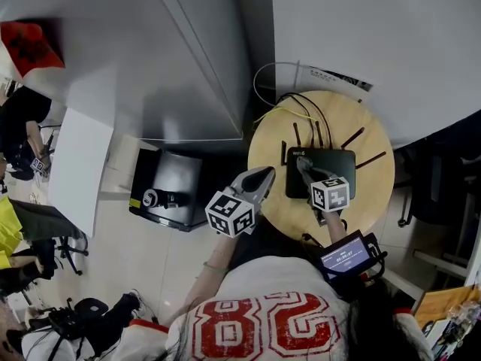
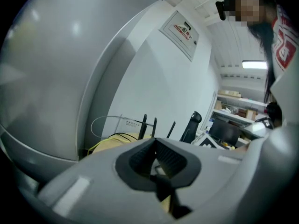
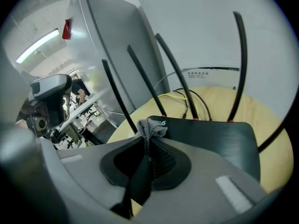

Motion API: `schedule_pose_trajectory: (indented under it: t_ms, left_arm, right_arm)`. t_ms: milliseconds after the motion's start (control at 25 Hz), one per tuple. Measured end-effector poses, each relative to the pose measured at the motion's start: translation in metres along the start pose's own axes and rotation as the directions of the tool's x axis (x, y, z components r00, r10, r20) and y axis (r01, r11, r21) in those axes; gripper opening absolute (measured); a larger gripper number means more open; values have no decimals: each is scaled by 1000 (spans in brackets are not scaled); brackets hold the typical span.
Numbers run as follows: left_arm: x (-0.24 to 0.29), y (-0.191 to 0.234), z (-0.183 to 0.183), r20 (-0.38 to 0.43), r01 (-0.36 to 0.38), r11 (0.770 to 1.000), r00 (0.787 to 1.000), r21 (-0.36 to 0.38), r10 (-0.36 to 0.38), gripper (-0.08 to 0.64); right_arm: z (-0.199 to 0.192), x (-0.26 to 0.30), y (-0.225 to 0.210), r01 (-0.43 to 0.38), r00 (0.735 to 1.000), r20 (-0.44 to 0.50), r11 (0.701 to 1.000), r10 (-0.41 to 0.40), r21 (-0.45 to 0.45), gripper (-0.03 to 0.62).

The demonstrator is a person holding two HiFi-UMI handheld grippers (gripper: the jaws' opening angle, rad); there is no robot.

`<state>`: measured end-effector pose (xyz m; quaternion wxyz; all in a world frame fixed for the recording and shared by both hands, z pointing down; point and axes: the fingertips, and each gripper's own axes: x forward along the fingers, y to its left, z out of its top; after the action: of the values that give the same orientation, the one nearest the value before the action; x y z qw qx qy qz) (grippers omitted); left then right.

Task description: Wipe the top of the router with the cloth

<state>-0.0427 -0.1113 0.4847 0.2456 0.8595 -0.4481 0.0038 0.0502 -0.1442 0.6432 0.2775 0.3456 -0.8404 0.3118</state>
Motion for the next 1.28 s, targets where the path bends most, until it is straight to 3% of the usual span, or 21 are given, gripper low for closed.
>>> schedule_pose_trajectory:
  t_ms: [280, 760, 960, 1120, 1280]
  left_arm:
    - [16, -2, -2, -25, 56, 998, 998, 0, -56, 2]
    - [26, -12, -6, -51, 95, 995, 994, 12, -94, 2]
    - [24, -7, -5, -46, 86, 996, 995, 6, -85, 2]
    - [22, -1, -4, -39, 76, 997, 996, 2, -76, 2]
    - [18, 0, -3, -30, 66, 998, 997, 1, -66, 2]
  right_arm:
    - [-8, -30, -63, 138, 990, 29, 985, -141, 106, 38]
    - [-33, -90, -153, 314, 942, 38, 918, -333, 241, 38]
    - [-17, -74, -117, 234, 964, 72, 945, -257, 229, 38]
    - [-5, -37, -54, 91, 992, 77, 982, -105, 164, 38]
    - [-7, -7, 2, -27, 999, 28, 995, 25, 94, 38]
